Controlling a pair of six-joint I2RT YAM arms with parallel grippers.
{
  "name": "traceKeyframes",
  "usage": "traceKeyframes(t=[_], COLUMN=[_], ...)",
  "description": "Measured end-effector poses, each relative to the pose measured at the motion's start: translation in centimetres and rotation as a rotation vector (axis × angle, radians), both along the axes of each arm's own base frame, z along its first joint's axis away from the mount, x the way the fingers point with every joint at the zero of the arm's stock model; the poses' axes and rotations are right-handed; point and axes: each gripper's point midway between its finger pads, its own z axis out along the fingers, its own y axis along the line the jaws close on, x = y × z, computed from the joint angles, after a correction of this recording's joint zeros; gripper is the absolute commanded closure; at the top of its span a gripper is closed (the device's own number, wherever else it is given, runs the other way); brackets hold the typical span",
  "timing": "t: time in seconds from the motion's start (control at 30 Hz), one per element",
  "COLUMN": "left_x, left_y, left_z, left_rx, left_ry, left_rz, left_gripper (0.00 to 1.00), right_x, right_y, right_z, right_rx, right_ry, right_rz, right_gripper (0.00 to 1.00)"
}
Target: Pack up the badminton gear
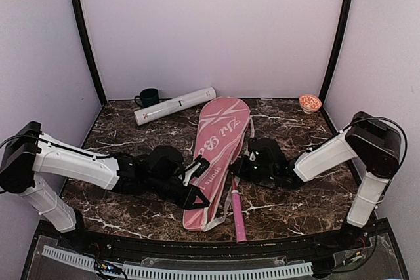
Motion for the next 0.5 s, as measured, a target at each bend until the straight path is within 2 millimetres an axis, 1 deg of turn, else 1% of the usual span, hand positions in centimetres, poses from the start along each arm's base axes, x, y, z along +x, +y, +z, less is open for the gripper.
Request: traceKeyframes(t=[0.1, 0.13, 0.27, 0.3, 0.37, 0.43, 0.5], left_x=[0.0, 0.0, 0.0, 0.0, 0.0, 0.0, 0.0], left_y=[0.0, 0.0, 0.0, 0.0, 0.0, -0.1, -0.1], left_z=[-0.1, -0.2, -0.2, -0.2, -0.2, -0.1, -0.2], left_rx=[0.003, 0.004, 0.004, 0.004, 0.002, -0.001, 0.000], left_ry=[0.002, 0.004, 0.004, 0.004, 0.003, 0.001, 0.001], left_rz=[-0.001, -0.001, -0.001, -0.001, -0.001, -0.001, 0.000], left_gripper=[1.00, 1.00, 1.00, 1.00, 1.00, 1.00, 1.00], right_x=[0.5, 0.6, 0.9, 0.9, 1.0, 0.7, 0.2], right_y=[0.5, 0.6, 1.0, 1.3, 1.8, 2.0, 1.9], right_z=[0.1, 0.1, 0.5, 0.9, 1.6, 2.2, 2.9], right_rx=[0.021, 0.023, 0.025, 0.032, 0.041, 0.037, 0.030], right_ry=[-0.007, -0.008, -0.024, -0.031, -0.052, -0.071, -0.081], right_rz=[-0.006, -0.007, 0.004, 0.018, 0.041, 0.079, 0.109], right_gripper=[1.00, 0.96, 0.74, 0.66, 0.56, 0.49, 0.46])
